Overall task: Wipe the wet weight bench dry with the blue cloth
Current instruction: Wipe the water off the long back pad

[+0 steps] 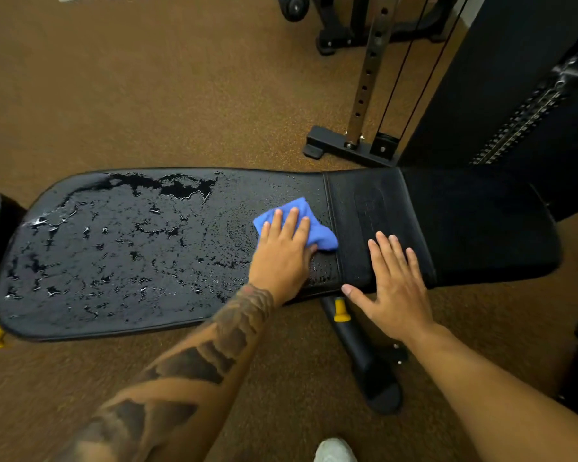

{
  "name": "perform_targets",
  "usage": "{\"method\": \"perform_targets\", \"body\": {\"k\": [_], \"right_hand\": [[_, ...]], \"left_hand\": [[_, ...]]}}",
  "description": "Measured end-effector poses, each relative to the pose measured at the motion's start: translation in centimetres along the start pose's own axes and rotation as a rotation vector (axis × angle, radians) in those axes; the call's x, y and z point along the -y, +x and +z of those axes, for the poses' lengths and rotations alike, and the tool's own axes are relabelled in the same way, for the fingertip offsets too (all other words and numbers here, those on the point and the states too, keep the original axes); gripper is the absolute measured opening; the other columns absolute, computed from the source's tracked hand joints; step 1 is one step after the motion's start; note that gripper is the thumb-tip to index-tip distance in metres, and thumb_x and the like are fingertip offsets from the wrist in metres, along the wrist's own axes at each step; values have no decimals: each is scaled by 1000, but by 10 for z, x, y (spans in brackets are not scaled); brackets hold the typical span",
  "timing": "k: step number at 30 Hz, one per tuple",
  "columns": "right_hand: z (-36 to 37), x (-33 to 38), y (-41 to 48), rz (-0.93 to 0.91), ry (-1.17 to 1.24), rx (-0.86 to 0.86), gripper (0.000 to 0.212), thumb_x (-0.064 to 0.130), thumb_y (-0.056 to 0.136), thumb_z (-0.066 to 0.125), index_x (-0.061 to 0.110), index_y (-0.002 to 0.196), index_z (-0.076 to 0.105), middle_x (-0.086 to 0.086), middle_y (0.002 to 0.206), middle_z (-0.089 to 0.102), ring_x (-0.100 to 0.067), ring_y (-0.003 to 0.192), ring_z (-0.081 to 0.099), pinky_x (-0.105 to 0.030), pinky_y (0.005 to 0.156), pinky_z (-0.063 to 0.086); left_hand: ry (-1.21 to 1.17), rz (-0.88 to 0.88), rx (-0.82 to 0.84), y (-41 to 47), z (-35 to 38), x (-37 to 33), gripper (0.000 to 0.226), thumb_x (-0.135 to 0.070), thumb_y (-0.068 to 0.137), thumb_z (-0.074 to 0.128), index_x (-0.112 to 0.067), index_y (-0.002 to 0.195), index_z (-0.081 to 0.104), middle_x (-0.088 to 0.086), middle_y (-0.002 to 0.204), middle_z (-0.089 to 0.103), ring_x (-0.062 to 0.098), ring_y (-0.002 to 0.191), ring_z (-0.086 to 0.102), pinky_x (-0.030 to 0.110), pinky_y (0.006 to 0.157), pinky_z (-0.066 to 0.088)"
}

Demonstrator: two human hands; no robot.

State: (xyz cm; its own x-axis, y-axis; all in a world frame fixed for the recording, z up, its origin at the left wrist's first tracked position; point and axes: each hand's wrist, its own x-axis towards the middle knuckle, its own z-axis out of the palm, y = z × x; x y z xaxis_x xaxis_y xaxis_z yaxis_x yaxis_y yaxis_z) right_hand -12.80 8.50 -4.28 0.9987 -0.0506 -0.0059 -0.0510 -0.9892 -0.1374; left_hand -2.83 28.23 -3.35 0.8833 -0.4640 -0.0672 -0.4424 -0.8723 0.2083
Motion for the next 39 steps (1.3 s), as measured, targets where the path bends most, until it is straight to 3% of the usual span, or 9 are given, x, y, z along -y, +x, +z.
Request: {"method": "perform_targets", "body": {"k": [3, 9, 13, 18, 23, 26, 30, 34, 39], "right_hand": [[-1, -1, 0, -8, 3, 4, 93, 75, 84, 26, 11, 150, 17, -7, 160, 10, -22, 147, 3, -46, 119, 7], [-2, 0, 0, -5, 15, 16, 93, 75, 84, 26, 11, 151, 16, -7, 160, 10, -21, 147, 2, -48, 119, 9], [-1, -2, 0, -8, 15, 16, 93, 74, 84, 27, 10, 150, 18, -8, 159, 11, -22, 147, 4, -48, 118, 10], [2, -1, 1, -5, 22, -11, 93, 72, 82, 32, 8, 148, 25, -10, 158, 19, -25, 146, 11, -48, 118, 12], [1, 0, 0, -6, 9, -11, 93, 74, 83, 27, 9, 149, 21, -8, 159, 15, -23, 147, 7, -48, 118, 10], [-1, 0, 0, -15, 18, -5, 94, 75, 84, 25, 9, 150, 20, -8, 159, 14, -23, 147, 5, -47, 118, 9], [-1, -1, 0, -13, 21, 7, 94, 76, 84, 25, 9, 150, 20, -8, 159, 12, -22, 147, 4, -47, 118, 9], [0, -1, 0, -14, 22, 7, 93, 75, 84, 26, 9, 150, 21, -8, 159, 13, -23, 147, 5, -48, 118, 9], [2, -1, 1, -11, 25, -5, 92, 72, 83, 31, 8, 149, 24, -9, 159, 16, -24, 147, 9, -46, 118, 9]], "left_hand": [[-18, -99, -28, 0, -10, 36, 56, -38, 102, 39, -11, 150, 30, 14, 160, 21, 39, 147, 13, 51, 117, 13], [-49, -276, -97, -66, -7, 62, 62, -45, 97, 30, -7, 142, 44, 19, 150, 39, 46, 140, 27, 56, 113, 24], [-59, -134, -82, -92, 6, 2, 56, -41, 96, 33, -9, 139, 49, 16, 149, 43, 45, 138, 34, 58, 111, 27], [-105, -15, -53, -41, 17, -47, 55, -40, 96, 32, -9, 137, 51, 15, 147, 45, 45, 137, 36, 56, 110, 29], [-74, -101, -10, 14, -5, 1, 54, -40, 102, 35, -12, 149, 34, 12, 159, 24, 39, 147, 15, 49, 117, 12], [-75, -219, -29, 4, -17, 51, 54, -39, 103, 35, -12, 149, 33, 14, 159, 23, 38, 147, 13, 47, 120, 9], [-70, -269, -83, -67, -12, 72, 60, -47, 98, 29, -11, 144, 42, 14, 155, 33, 42, 144, 22, 56, 117, 20], [-36, -174, -71, -120, 6, 26, 55, -40, 97, 33, -11, 141, 47, 13, 152, 38, 42, 141, 29, 56, 114, 26], [-49, -14, -32, -62, 16, -21, 53, -39, 95, 36, -12, 137, 52, 13, 148, 45, 44, 136, 38, 57, 108, 33]]}}
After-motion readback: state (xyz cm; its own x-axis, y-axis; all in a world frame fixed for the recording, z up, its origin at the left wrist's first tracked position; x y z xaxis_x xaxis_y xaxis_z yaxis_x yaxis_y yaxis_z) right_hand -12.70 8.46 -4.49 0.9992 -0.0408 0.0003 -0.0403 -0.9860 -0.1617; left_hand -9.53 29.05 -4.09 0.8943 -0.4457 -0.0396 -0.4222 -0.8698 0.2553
